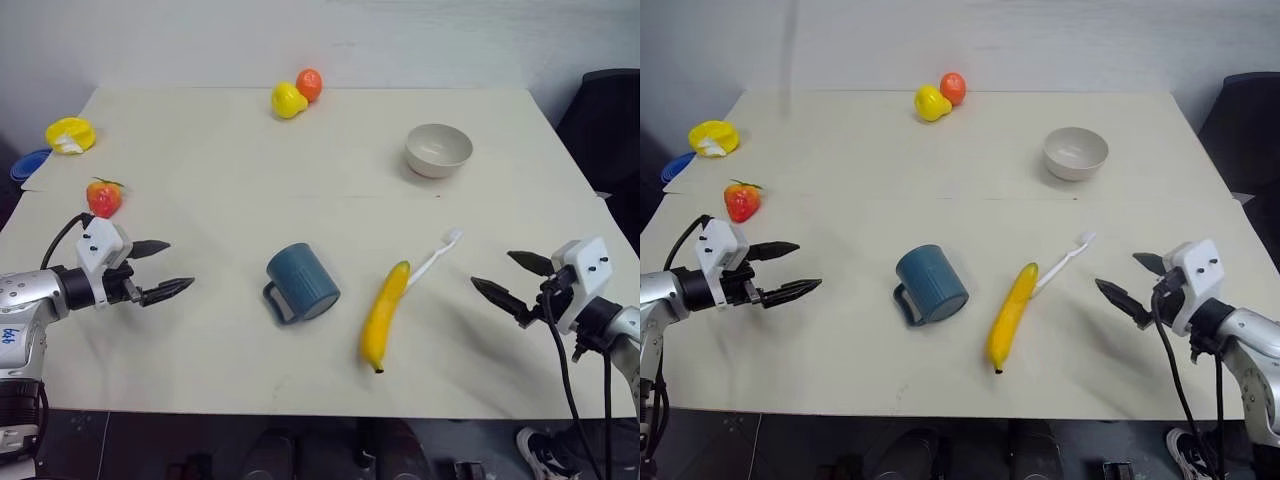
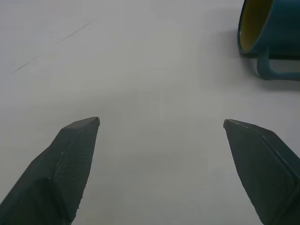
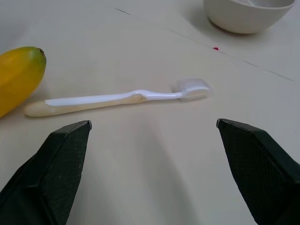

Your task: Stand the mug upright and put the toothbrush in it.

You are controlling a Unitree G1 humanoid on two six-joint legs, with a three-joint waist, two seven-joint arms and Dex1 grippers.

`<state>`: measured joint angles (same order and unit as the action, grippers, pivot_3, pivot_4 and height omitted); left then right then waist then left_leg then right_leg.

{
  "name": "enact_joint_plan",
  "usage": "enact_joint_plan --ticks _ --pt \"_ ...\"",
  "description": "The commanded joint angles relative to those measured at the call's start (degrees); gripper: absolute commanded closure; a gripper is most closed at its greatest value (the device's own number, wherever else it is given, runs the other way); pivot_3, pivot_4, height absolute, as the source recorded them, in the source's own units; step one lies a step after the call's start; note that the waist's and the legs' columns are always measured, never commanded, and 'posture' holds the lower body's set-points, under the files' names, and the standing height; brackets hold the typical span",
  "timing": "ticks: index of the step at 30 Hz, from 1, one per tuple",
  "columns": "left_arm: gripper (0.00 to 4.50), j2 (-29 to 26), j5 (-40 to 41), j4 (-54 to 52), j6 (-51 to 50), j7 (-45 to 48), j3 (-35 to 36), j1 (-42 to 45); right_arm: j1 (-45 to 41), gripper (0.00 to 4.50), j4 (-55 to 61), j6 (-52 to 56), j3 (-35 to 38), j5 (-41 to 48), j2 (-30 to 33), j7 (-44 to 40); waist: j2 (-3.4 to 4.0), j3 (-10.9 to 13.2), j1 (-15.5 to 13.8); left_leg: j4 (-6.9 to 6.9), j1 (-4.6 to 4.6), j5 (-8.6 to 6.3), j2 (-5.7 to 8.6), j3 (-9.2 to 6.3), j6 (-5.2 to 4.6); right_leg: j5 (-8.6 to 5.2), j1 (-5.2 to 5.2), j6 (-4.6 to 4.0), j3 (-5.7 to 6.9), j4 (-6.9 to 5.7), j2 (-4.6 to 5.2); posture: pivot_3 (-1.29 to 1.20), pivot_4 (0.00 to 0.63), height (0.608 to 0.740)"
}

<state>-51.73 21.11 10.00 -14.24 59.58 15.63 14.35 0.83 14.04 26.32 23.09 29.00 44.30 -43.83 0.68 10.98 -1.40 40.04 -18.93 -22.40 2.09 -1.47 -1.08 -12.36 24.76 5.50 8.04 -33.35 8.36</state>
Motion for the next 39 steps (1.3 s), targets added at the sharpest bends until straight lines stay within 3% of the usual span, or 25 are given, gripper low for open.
enact_joint_plan --ticks 1,14,27,32,36,39 --pt "0.00 -0.80 0.13 -1.59 0.37 0.37 0.81 -0.38 -0.25 0.03 0.80 -0.95 2.52 0.20 1.14 -0.35 0.00 0.00 0.00 0.00 0.02 -0.01 0.00 0.03 -0.01 0.00 0.00 0.00 -0.03 0.00 0.00 0.00 0.150 0.740" --pt "0.00 -0.44 2.66 -7.70 -5.17 -1.78 2.88 -3.51 1.79 0.03 4.05 2.91 3.03 1.86 2.82 -1.93 0.00 0.01 -0.01 -0.04 0.37 -0.28 -0.07 0.59 -0.20 0.08 -0.02 0.15 -0.55 0.05 -0.08 0.00 0.150 0.740" --pt "0.00 -0.68 7.79 -21.86 -17.57 -6.06 6.29 -7.77 1.66 0.03 7.94 10.20 3.00 5.04 6.30 -3.55 0.01 0.02 -0.12 -0.02 0.37 -0.45 -0.51 0.68 -0.05 0.15 -0.08 0.10 -0.70 0.44 -0.58 0.00 0.150 0.740" --pt "0.00 0.05 13.68 -32.94 -39.41 -17.41 8.54 -9.85 2.13 0.03 16.07 13.49 4.79 12.01 9.91 -9.39 0.01 0.04 0.02 -0.03 0.39 -0.52 -0.67 0.80 0.00 0.15 -0.07 0.09 -0.81 0.47 -0.77 0.00 0.150 0.740" --pt "0.00 7.85 18.06 -37.53 -69.62 -30.16 14.06 -2.21 1.01 0.03 21.65 16.05 5.28 17.93 13.83 -13.34 -0.05 0.09 -0.13 -0.01 0.53 -0.58 -0.76 0.93 0.01 0.16 -0.14 0.09 -0.96 0.44 -0.90 0.00 0.150 0.740" --pt "0.00 11.89 21.85 -41.29 -78.15 -37.01 13.41 -0.93 -1.08 0.03 23.52 16.39 3.83 20.50 15.07 -14.31 -0.32 0.12 -0.17 0.03 0.63 -0.58 -0.76 0.99 0.01 0.20 -0.27 0.07 -1.03 0.40 -0.94 0.00 0.150 0.740"
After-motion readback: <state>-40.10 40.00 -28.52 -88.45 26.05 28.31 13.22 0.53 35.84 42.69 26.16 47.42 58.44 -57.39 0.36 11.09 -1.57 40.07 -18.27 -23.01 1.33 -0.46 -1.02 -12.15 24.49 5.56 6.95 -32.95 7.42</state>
